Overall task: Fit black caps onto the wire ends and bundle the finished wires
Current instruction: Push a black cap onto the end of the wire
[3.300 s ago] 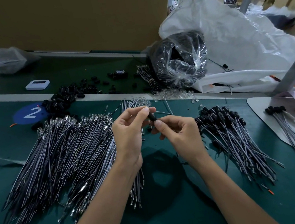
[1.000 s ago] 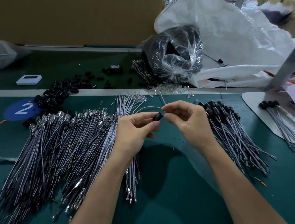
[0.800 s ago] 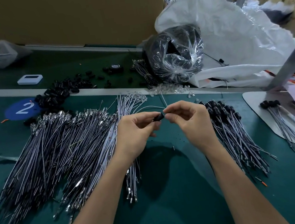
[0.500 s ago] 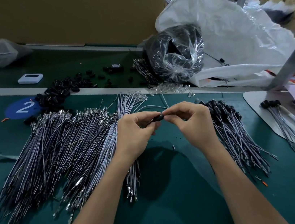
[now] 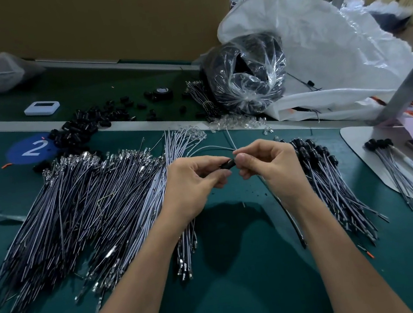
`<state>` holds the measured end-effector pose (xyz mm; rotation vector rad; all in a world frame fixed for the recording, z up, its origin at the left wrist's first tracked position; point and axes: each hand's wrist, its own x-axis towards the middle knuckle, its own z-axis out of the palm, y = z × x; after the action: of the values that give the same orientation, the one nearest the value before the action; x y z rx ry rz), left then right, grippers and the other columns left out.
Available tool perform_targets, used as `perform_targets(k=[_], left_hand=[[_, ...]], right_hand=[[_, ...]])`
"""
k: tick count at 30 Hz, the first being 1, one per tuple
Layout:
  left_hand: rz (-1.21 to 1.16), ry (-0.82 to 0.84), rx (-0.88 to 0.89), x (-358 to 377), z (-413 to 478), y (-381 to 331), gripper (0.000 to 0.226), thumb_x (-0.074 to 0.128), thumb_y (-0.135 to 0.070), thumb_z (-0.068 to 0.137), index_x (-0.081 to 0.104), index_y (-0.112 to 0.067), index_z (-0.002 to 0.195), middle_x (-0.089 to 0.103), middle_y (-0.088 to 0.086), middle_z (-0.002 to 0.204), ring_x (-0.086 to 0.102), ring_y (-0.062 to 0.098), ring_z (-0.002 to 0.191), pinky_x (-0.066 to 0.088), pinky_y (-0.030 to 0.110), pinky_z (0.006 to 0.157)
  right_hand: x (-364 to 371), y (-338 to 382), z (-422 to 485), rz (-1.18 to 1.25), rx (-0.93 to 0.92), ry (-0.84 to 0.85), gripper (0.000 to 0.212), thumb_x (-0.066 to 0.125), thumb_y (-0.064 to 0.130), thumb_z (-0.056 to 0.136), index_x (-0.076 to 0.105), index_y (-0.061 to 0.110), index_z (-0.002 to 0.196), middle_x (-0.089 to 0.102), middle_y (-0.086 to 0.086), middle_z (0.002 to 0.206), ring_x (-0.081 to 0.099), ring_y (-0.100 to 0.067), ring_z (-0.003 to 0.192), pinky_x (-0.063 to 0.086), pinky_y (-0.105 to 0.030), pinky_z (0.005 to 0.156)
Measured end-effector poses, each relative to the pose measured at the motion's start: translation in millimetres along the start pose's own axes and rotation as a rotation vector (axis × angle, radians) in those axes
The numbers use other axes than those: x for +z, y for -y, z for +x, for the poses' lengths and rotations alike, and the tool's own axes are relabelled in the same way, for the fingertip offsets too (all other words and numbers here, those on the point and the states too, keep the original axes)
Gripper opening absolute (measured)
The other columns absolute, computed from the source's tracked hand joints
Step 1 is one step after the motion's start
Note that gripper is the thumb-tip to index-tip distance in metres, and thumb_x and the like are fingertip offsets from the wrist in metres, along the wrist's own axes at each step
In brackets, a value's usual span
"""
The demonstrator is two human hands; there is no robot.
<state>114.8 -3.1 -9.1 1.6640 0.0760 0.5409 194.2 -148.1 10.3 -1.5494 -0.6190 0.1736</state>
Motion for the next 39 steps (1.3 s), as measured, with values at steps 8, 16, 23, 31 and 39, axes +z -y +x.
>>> perform_targets(k=[8, 16, 23, 31, 39], left_hand=[[0.063, -0.025, 0.052, 3.8, -2.2, 1.2, 0.028, 0.075, 0.008, 0.077, 0.073, -0.004, 0.102, 0.072, 0.006, 0.074, 0.069, 0.010, 0.059, 0.057, 0.020, 0.061], [0.051, -0.065, 0.065, 7.5, 1.3, 0.2, 0.021, 0.073, 0.008, 0.078, 0.074, 0.002, 0.099, 0.072, 0.008, 0.077, 0.070, 0.010, 0.059, 0.057, 0.018, 0.062], [0.079, -0.048, 0.090, 5.2, 1.9, 4.6, 0.025, 0.075, 0.006, 0.077, 0.075, -0.004, 0.100, 0.074, 0.006, 0.081, 0.072, 0.014, 0.065, 0.059, 0.023, 0.067], [0.045, 0.015, 0.089, 2.0, 1.3, 5.7, 0.032, 0.076, 0.005, 0.076, 0.073, -0.017, 0.099, 0.074, 0.003, 0.076, 0.073, 0.018, 0.064, 0.060, 0.026, 0.065], [-0.077, -0.021, 0.064, 0.7, 0.1, 2.3, 0.030, 0.074, 0.007, 0.077, 0.073, -0.014, 0.099, 0.075, 0.000, 0.075, 0.072, 0.016, 0.063, 0.058, 0.024, 0.061]], right_hand=[[-0.4, -4.5, -0.1, 0.041, 0.091, 0.010, 0.010, 0.067, -0.003, 0.085, 0.068, 0.004, 0.077, 0.065, -0.004, 0.061, 0.057, -0.011, 0.052, 0.048, -0.020, 0.053], [1.9, -4.8, 1.5, 0.092, 0.095, -0.061, 0.014, 0.064, 0.001, 0.089, 0.064, 0.003, 0.075, 0.064, -0.003, 0.059, 0.055, -0.011, 0.050, 0.045, -0.020, 0.049], [1.9, -8.2, 1.4, 0.050, 0.117, -0.016, 0.019, 0.062, 0.002, 0.091, 0.063, 0.006, 0.072, 0.063, 0.000, 0.058, 0.053, -0.009, 0.050, 0.044, -0.020, 0.051], [0.6, -11.8, -1.4, 0.154, 0.181, 0.074, 0.010, 0.069, 0.013, 0.078, 0.066, 0.005, 0.074, 0.064, -0.006, 0.061, 0.053, -0.012, 0.053, 0.042, -0.019, 0.051], [4.1, -8.2, -2.3, 0.275, 0.121, 0.103, 0.009, 0.070, 0.017, 0.077, 0.072, 0.013, 0.069, 0.069, -0.009, 0.070, 0.056, -0.014, 0.056, 0.050, -0.021, 0.056]])
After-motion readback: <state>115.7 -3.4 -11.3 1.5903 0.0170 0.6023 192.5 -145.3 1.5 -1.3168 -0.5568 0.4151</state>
